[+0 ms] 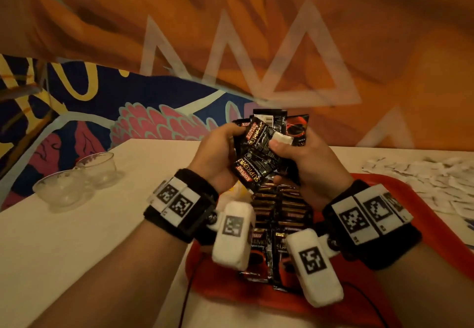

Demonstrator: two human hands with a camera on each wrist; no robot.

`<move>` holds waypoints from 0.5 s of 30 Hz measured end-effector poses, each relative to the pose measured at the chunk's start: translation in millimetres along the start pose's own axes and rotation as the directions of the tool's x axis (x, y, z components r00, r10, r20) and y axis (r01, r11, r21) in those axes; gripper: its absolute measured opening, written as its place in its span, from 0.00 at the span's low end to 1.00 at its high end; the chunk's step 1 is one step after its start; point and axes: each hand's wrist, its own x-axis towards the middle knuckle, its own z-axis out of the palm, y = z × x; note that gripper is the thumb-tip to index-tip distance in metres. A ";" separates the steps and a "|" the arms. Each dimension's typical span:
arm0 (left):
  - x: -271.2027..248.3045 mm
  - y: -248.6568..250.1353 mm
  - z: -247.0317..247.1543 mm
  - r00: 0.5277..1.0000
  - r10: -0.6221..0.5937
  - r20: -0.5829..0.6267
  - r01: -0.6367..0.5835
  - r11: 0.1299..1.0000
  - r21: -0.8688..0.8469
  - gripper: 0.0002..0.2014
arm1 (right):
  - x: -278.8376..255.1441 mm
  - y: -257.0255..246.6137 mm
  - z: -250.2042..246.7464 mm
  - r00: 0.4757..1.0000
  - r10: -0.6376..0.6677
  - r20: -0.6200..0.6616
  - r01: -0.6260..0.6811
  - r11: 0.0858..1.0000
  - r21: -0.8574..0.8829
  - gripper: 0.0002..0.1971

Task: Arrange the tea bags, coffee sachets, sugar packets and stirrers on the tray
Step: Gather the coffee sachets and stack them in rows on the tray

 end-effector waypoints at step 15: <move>-1.8 -46.2 -3.2 0.974 0.054 0.219 -0.023 0.990 -0.140 0.25 | -4.8 14.9 5.0 0.994 0.052 0.092 -0.028 0.968 -0.251 0.28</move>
